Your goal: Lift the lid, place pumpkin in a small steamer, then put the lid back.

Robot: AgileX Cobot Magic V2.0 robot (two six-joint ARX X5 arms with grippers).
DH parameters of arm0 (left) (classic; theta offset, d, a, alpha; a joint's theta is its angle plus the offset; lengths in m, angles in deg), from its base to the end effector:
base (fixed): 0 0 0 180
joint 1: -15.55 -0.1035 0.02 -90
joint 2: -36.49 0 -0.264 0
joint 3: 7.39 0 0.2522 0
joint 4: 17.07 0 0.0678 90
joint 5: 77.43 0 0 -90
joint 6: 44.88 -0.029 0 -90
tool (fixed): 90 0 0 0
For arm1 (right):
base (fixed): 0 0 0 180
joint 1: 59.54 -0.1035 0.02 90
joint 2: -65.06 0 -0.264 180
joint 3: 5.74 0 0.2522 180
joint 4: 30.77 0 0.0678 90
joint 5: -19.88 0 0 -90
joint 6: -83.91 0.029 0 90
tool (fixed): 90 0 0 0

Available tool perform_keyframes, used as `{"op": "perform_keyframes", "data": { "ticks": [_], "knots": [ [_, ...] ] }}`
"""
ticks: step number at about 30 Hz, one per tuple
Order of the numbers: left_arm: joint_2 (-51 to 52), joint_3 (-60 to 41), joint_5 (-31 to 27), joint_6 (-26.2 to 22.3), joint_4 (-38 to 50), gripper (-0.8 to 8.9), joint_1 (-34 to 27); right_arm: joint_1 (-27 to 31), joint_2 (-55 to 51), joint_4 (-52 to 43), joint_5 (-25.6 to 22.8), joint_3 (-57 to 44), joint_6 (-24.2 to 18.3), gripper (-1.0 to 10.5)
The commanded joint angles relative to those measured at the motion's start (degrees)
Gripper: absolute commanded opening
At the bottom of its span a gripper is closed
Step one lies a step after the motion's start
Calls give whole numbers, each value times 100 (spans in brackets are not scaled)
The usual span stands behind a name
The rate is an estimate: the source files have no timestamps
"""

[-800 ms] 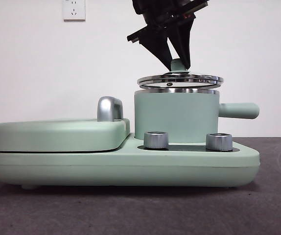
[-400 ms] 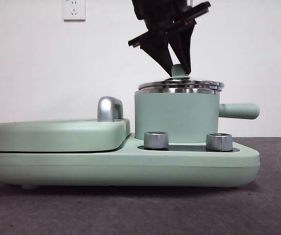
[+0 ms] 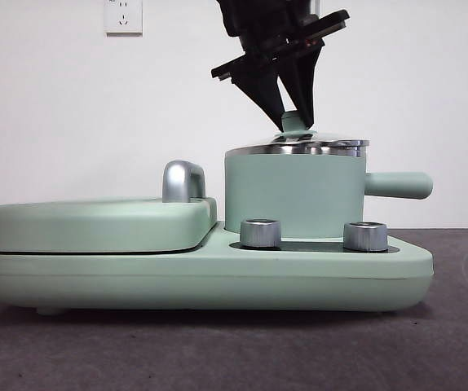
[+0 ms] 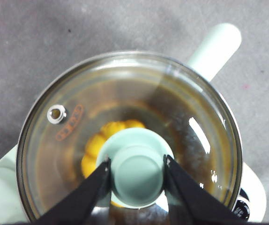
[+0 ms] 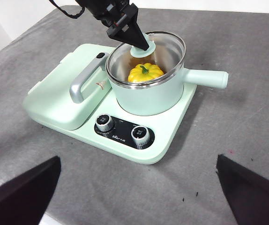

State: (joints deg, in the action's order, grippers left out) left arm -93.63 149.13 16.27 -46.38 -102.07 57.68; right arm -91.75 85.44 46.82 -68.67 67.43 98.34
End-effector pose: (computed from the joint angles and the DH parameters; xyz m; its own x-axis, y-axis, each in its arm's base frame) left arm 0.3447 -0.3143 0.3349 0.3423 -0.3966 -0.8518 0.7107 0.7023 -0.0414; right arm 0.0105 0.0075 0.3557 0.7543 0.5051 -0.4193 -0.4464 0.8630 0.2365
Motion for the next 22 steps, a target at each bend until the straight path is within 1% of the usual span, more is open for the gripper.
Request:
{"op": "perform_keyframes", "data": {
  "ticks": [1, 10, 22],
  "knots": [
    [-291, 127, -101, -39, -61, 25, -37, -33, 0, -57, -2, 48, 114, 559],
    [-251, 153, -50, 177, -243, 16, -50, -33, 0, -59, 0, 48, 157, 559],
    [-50, 157, -50, 155, -236, 16, -52, -33, 0, -59, 0, 48, 168, 559]
  ]
}}
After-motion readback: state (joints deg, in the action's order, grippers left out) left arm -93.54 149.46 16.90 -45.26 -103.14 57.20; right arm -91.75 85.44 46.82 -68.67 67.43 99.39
